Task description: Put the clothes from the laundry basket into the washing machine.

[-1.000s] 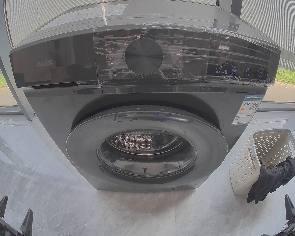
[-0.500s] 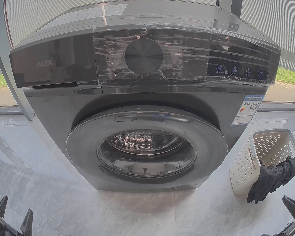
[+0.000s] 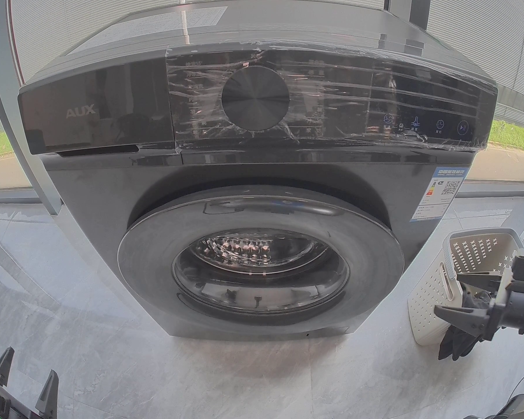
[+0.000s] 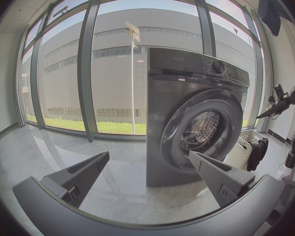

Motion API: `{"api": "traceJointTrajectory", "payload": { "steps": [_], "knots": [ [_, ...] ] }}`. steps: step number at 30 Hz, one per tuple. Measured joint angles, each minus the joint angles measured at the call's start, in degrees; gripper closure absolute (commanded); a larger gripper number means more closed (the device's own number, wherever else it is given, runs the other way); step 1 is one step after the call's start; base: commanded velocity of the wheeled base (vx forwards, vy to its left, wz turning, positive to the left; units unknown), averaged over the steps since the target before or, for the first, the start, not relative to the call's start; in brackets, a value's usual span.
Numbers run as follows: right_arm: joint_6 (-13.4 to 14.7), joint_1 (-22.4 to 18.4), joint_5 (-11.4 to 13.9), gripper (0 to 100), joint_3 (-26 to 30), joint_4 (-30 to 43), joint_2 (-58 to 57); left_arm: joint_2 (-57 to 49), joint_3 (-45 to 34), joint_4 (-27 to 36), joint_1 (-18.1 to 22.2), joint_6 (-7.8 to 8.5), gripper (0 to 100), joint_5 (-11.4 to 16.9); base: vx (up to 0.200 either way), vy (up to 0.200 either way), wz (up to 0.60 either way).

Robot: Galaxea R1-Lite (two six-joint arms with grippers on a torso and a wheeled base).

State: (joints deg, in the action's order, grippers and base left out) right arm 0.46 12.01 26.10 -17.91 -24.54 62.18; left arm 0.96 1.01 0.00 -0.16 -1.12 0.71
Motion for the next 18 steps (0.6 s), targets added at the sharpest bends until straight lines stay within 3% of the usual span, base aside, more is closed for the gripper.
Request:
{"api": "traceJointTrajectory", "payload": {
  "steps": [5, 11, 18],
  "knots": [
    [1.0, 2.3, -2.0, 0, -1.7, -8.4, 12.2, 0.0, 0.0, 0.0, 0.0, 0.0, 0, 0.0, 0.0, 0.0, 0.0],
    [4.8, 4.1, -3.0, 0, -4.9, -14.1, 23.2, 0.0, 0.0, 0.0, 0.0, 0.0, 0, 0.0, 0.0, 0.0, 0.0],
    [5.4, 5.8, -4.5, 0, -5.6, -24.1, 31.2, 0.0, 0.0, 0.0, 0.0, 0.04, 0, 0.0, 0.0, 0.0, 0.0]
  ]
}}
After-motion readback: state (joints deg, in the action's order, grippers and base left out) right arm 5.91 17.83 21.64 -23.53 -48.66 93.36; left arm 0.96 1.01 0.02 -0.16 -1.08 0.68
